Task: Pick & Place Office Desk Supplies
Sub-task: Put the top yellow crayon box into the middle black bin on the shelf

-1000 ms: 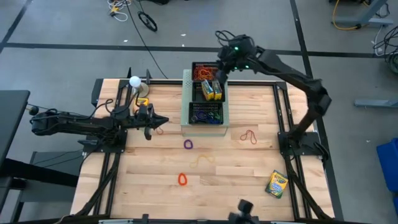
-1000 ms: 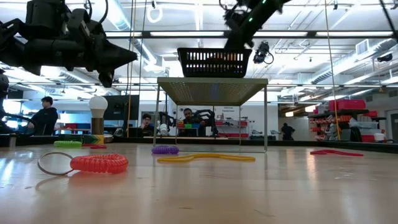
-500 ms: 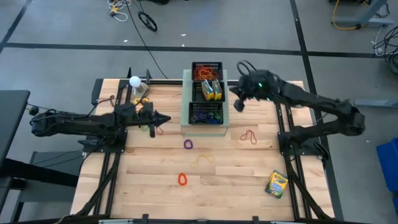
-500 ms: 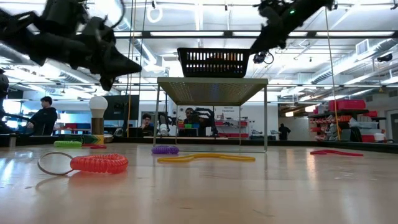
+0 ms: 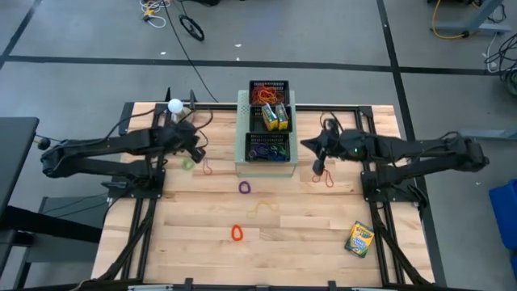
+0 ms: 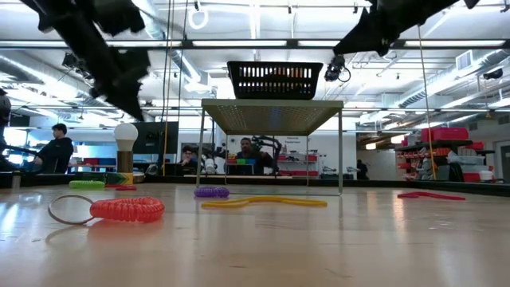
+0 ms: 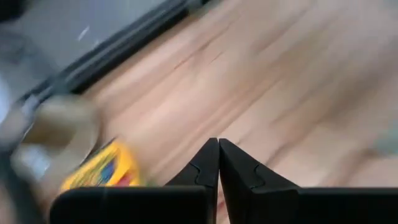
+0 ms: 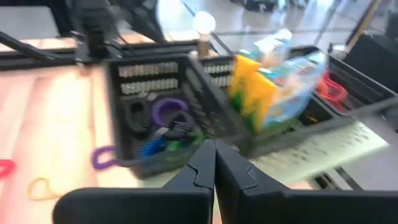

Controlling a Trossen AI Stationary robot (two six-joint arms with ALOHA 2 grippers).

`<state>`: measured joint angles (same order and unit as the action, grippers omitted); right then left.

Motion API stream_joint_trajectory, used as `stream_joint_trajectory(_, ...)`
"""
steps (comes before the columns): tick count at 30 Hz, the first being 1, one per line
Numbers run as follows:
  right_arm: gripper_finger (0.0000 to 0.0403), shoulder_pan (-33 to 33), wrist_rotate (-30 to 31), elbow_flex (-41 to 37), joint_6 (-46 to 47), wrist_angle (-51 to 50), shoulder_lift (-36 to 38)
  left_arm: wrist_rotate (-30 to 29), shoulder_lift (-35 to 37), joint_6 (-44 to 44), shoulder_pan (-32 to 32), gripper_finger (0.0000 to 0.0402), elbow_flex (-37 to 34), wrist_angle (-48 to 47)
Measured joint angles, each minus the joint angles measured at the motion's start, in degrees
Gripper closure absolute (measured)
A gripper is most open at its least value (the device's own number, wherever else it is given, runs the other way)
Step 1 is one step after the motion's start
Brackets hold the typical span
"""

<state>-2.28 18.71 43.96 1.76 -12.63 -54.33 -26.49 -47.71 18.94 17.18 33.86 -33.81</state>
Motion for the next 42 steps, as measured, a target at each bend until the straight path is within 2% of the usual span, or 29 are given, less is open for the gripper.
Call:
stream_joint_trajectory(4,0.0397,4.65,2.86,-2.17,-0.02,4.59,0.00,-1.94,-5.22,3.50,5.65,0.0392,-0.12,-4.67)
stream_joint_trajectory(11,0.0397,10.34,7.13,-3.21,-0.52,8.49,0.00,-3.99,-18.07,1.09,15.55,0.0392,-0.12,-2.84)
stream_joint_trajectory(16,0.0397,12.76,9.73,-3.21,-1.11,8.67,0.00,-8.36,-26.41,0.86,17.50,0.0392,-0.14,-2.15)
stream_joint_trajectory(20,0.0397,13.51,10.09,-3.21,-1.15,8.66,0.00,-7.74,-30.12,0.63,16.50,0.0392,-0.14,-0.29)
stream_joint_trajectory(25,0.0397,13.76,10.18,-3.21,-1.15,8.64,0.00,-5.37,-30.31,0.02,13.21,0.0391,-0.10,0.50)
stream_joint_trajectory(34,0.0397,13.74,10.15,-3.21,-1.19,8.60,-0.02,7.27,-22.36,1.10,3.85,0.0392,-0.19,-2.04)
stream_joint_trajectory(38,0.0397,13.74,10.13,-3.21,-1.37,8.60,-0.02,10.44,-19.68,-2.21,4.33,0.0378,0.22,-2.57)
stream_joint_trajectory(42,0.0397,13.74,10.10,-3.21,-1.59,8.57,-0.04,15.10,-19.79,-8.94,8.77,0.0353,2.82,-4.13)
